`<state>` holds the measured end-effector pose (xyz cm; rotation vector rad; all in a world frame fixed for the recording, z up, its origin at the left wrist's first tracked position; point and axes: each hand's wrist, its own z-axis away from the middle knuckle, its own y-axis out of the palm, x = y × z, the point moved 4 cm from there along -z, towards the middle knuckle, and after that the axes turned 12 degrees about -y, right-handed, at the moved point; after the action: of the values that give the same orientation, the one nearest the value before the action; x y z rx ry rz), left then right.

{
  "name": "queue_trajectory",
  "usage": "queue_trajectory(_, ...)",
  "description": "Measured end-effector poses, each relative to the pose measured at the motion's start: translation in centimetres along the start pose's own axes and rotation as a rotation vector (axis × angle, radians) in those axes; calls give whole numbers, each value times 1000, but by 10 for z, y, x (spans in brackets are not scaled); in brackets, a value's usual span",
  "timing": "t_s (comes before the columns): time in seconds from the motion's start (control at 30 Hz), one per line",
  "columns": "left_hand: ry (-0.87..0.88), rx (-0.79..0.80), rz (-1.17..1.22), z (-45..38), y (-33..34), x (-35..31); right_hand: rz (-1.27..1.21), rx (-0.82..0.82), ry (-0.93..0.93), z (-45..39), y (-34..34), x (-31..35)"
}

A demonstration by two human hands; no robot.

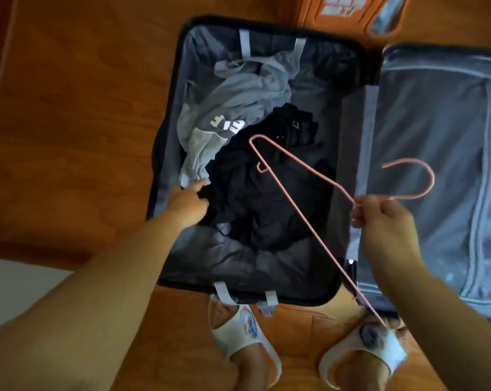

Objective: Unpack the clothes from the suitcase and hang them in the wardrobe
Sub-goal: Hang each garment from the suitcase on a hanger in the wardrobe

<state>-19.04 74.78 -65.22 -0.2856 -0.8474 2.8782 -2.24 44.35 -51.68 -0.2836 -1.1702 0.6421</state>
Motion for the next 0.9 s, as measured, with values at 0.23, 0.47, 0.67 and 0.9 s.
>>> queue_trajectory(0.23,59,-160,44,-39,-5,-26,-8,-45,110,15,-4,-28)
queue_trajectory(0.47,189,-376,628,165,-119,-59,114,-1,77,47,-83,59)
queue_trajectory(0.67,415,-318,543,370,-257,-132,47,7,-106,64,-200,199)
queue_trajectory(0.9,719,-530,120,654,-345,-224,0,264,-447,122,-345,366)
